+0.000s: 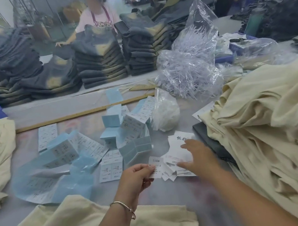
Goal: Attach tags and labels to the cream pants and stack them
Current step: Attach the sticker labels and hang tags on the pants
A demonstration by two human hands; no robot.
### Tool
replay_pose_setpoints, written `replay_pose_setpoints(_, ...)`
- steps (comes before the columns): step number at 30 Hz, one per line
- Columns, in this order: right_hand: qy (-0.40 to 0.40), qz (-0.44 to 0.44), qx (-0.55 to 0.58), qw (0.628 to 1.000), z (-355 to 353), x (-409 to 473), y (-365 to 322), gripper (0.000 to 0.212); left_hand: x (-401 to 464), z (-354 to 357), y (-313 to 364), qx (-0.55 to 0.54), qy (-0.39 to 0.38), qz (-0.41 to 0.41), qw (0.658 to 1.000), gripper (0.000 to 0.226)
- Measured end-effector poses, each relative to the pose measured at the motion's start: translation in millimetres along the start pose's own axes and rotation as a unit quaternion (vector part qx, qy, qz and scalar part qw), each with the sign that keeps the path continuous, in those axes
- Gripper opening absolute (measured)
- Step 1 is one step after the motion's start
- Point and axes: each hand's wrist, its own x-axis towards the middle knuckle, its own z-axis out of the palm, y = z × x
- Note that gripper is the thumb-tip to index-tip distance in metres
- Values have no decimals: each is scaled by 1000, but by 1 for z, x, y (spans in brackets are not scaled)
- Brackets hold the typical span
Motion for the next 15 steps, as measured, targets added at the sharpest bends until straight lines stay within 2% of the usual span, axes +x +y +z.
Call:
replay_pose_setpoints(3,-59,-13,-67,996,14,11,-7,77,1,6,-3,-20,40,4,999,15)
replay_pose_setpoints(6,-73,-44,-111,990,19,15,-11,54,-1,6,-6,-18,54,1,998,9)
replay_pose_setpoints(8,-50,-68,-131,988,17,13,-12,39,-2,6,-7,-12,59,-2,998,7)
replay_pose_setpoints(13,-10,-111,-157,981,11,9,-10,36,-8,7,-10,-7,62,-3,998,6)
replay_pose_setpoints(15,74,-129,-142,979,4,7,-12,17,-13,8,-10,-22,61,2,998,8)
